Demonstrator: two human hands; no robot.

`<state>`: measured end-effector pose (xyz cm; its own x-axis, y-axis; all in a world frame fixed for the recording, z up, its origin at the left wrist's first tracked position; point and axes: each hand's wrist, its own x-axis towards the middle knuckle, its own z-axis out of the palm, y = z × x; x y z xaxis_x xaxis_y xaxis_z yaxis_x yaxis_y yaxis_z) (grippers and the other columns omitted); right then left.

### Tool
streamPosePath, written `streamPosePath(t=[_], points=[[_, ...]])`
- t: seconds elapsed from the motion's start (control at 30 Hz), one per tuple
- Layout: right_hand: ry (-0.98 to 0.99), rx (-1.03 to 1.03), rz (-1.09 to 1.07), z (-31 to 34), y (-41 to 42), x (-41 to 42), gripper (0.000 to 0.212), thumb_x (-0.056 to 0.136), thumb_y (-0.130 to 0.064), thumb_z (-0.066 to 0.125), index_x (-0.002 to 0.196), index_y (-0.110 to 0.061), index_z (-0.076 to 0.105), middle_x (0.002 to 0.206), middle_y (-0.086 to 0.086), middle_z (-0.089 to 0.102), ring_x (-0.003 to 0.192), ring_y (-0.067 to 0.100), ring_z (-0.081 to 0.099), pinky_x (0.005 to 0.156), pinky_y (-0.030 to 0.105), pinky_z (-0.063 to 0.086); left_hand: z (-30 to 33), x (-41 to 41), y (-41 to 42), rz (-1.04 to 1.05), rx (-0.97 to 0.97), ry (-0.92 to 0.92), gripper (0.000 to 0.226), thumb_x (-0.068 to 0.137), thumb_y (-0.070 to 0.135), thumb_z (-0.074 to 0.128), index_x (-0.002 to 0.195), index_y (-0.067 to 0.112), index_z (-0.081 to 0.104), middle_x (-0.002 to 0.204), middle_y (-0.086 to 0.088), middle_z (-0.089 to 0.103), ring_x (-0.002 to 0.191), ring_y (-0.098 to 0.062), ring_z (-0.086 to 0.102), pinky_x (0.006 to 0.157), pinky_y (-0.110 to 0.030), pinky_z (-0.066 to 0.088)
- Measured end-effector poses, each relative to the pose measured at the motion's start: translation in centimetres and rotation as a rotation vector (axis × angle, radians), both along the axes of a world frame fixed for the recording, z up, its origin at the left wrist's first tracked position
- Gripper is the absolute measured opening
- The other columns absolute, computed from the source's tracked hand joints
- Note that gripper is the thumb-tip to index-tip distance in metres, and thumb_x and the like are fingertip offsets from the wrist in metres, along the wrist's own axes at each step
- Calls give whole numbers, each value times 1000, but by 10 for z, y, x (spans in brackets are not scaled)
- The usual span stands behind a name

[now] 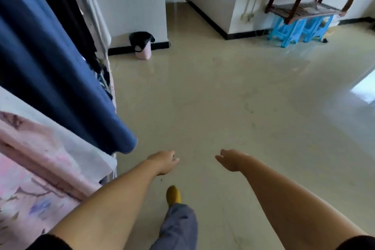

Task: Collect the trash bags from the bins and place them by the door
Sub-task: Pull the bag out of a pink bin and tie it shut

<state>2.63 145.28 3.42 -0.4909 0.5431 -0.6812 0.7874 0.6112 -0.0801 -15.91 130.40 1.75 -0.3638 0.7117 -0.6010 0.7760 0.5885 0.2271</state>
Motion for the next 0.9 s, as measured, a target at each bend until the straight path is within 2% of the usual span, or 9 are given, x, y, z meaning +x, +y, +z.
streamPosePath(t=[0.23,0.43,0.67,0.9], points=[[21,11,25,-13,144,-125,56,101,-42,22,144,-6,27,149,18,35,137,33,35,112,42,29,-6,-132,133,20,-8,14,42,97,43,31,118,11,50,129,-13,56,113,-29,55,88,-34,42],[7,0,48,-5,256,-221,57,102,-41,22,146,-6,25,150,18,34,138,33,34,112,41,29,7,-232,243,32,-4,30,42,98,42,31,115,9,51,127,-15,57,113,-30,55,87,-33,42],[-1,2,138,-18,409,-344,59,101,-42,22,147,-6,22,153,16,29,140,32,30,114,40,26,-8,-344,370,146,13,19,42,98,42,33,115,9,53,126,-15,58,113,-29,56,88,-32,43],[17,13,263,-13,568,-478,55,101,-42,24,141,-6,33,147,17,39,134,32,39,109,41,32,-9,-437,505,295,27,-17,38,97,37,33,113,9,52,119,-14,60,106,-29,58,81,-33,42]])
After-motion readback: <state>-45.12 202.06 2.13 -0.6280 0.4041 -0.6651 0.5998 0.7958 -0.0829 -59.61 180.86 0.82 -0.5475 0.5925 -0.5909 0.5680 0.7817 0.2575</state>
